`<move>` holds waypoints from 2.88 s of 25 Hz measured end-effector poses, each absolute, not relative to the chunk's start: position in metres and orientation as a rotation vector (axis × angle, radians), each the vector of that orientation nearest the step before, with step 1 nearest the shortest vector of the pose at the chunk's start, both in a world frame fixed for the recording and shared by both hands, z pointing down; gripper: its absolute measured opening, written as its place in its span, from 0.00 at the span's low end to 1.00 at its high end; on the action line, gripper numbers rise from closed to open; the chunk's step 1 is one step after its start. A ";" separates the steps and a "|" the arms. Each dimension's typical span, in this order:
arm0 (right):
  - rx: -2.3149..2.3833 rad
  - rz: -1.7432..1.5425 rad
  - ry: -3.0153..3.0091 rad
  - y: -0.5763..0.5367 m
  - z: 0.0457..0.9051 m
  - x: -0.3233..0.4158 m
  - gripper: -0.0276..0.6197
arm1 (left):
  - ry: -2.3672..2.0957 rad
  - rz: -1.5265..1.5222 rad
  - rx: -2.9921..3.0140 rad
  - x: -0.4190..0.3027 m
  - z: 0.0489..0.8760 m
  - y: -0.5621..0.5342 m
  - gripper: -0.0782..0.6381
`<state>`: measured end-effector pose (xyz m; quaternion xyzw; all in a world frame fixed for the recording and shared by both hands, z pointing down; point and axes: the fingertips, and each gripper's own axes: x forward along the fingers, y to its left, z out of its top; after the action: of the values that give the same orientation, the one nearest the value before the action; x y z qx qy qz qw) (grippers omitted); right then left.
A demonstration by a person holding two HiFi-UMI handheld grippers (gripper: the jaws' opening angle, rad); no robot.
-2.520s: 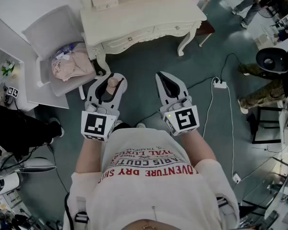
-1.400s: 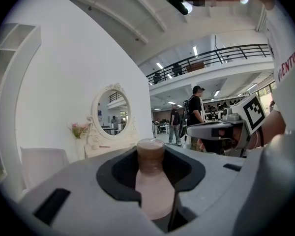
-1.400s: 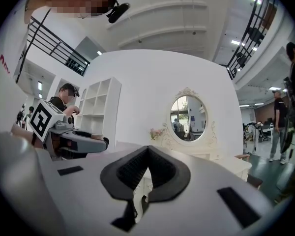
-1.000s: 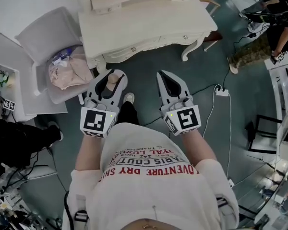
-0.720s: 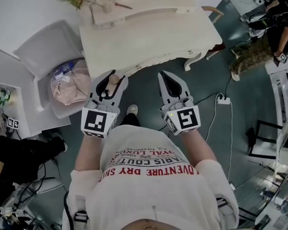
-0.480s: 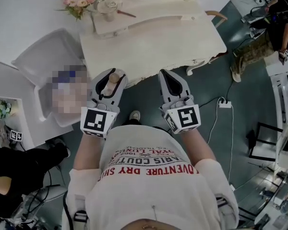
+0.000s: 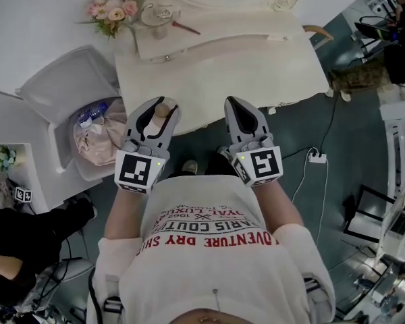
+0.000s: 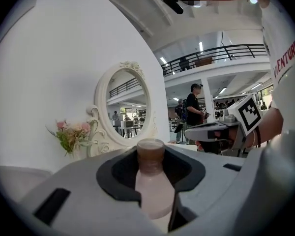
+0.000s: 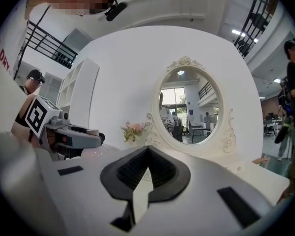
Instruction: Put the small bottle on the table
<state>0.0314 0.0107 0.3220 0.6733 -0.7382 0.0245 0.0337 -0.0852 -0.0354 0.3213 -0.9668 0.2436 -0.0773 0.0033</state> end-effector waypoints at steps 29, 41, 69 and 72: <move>1.359 0.225 -2.650 -0.184 0.432 0.140 0.04 | 1.407 -0.435 -2.941 0.044 0.466 -0.194 0.30; 1.301 0.292 -2.639 -0.208 0.479 0.141 0.04 | 1.453 -0.532 -2.944 0.048 0.529 -0.218 0.30; 1.393 0.279 -2.565 -0.198 0.478 0.129 0.04 | 1.321 -0.532 -2.990 0.044 0.555 -0.205 0.32; 1.409 0.265 -2.561 -0.189 0.466 0.125 0.04 | 1.313 -0.516 -3.005 0.042 0.544 -0.200 0.42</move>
<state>0.1251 -0.1891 0.4661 0.4776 -0.8679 0.0897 0.1030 0.0424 -0.1997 0.5440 -0.9016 0.3940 -0.1548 -0.0889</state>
